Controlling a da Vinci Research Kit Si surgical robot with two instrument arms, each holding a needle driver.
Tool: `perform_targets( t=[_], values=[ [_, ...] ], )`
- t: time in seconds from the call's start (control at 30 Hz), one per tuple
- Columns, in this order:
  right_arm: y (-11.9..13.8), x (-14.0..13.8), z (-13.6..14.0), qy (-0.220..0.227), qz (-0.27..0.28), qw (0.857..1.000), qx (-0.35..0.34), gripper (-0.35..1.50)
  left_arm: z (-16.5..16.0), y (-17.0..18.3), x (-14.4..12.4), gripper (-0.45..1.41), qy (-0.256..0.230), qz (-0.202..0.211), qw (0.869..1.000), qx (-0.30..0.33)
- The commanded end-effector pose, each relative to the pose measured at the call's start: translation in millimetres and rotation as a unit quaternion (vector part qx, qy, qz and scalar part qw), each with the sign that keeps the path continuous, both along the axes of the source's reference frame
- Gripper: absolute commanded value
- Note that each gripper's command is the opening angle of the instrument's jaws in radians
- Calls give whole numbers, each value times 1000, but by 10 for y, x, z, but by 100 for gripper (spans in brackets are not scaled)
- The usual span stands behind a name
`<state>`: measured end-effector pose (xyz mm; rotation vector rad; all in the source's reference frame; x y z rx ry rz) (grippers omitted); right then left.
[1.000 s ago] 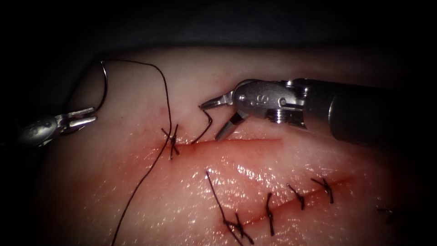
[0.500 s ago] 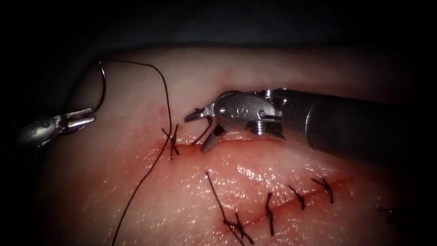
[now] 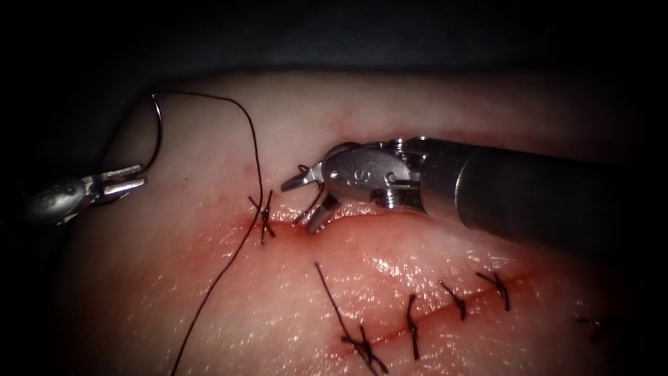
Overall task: Wound Closure
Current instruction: With the right hand adjust the suture tail.
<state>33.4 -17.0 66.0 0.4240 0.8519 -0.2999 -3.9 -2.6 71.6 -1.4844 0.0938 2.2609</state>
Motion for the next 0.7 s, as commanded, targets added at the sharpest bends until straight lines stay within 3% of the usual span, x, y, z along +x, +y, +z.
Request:
perform_targets(
  t=[0.03, 0.07, 0.27, 0.43, 0.53, 0.7],
  values=[
    [4, 12, 2, -7, -13, 1000, -1, -25, 4, 5, -6, -45, -1, 0, 1000, -1],
    [3, 11, 1, -18, -29, 999, 0, -35, 4, 5, -6, -45, -1, 0, 1000, -1],
    [6, 11, -15, -34, -43, 998, 6, -35, 4, 5, -6, -45, -1, 0, 1000, -1],
    [26, 9, -34, -4, 5, 1000, 17, -35, 4, 6, -6, -45, -1, 0, 1000, -1],
    [69, 0, -46, 31, 90, 995, 31, -35, 5, 6, -7, -45, -1, 0, 1000, -1],
    [98, -9, -42, 57, 154, 986, 41, -35, 5, 5, -11, -45, 1, -1, 1000, -1]
  ],
)
